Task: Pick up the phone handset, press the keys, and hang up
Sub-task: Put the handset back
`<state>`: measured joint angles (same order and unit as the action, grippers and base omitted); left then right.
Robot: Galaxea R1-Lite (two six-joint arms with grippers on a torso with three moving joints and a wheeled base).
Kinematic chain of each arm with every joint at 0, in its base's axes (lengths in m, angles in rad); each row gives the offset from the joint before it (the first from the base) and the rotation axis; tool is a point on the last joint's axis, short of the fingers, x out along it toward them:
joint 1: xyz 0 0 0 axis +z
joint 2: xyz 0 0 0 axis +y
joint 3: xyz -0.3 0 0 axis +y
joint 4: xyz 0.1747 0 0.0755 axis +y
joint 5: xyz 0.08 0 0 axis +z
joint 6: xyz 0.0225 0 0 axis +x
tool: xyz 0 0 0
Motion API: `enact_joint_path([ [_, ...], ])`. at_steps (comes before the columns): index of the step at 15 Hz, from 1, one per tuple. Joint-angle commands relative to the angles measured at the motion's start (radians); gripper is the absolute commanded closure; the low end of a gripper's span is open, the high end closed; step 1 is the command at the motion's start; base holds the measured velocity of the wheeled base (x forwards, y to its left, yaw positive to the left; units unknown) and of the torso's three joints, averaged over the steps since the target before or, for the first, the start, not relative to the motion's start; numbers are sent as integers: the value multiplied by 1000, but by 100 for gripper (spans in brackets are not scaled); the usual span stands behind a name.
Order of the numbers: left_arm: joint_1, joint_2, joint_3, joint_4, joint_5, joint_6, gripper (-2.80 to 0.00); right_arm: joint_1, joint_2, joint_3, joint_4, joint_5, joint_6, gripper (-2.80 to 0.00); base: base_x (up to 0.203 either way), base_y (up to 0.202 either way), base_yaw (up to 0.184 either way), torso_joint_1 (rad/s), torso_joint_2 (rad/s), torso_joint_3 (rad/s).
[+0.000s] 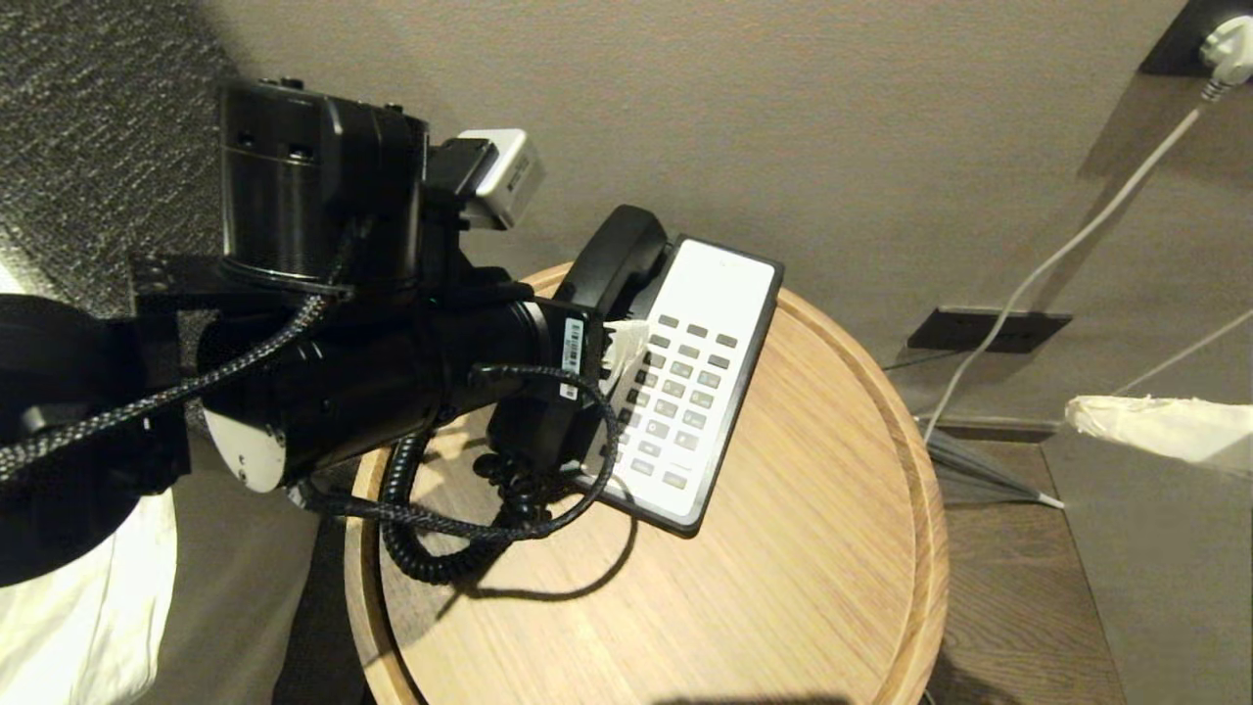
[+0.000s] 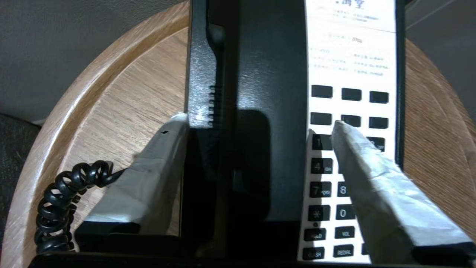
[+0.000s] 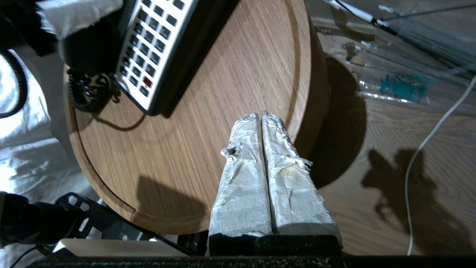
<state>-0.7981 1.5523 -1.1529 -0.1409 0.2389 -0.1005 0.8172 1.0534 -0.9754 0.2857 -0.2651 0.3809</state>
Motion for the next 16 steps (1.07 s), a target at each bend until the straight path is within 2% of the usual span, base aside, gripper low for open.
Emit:
enact_joint_path([
  [1,0,-5,-8,-3,-1,-1,-280,0,-10,19,1,-2,3,0,0,0,0,0,0,0],
  [6,0,1,-4,-5,1,-3,-280,0,-16,25,1,-2,1,0,0,0,0,0,0,0],
  [7,0,2,0,-4,-1,-2,0,0,-16,20,0,0,1,0,0,0,0,0,0,0],
  [16,-1,9,-13,-6,-2,-4,0,0,-16,20,0,6,1,0,0,0,0,0,0,0],
])
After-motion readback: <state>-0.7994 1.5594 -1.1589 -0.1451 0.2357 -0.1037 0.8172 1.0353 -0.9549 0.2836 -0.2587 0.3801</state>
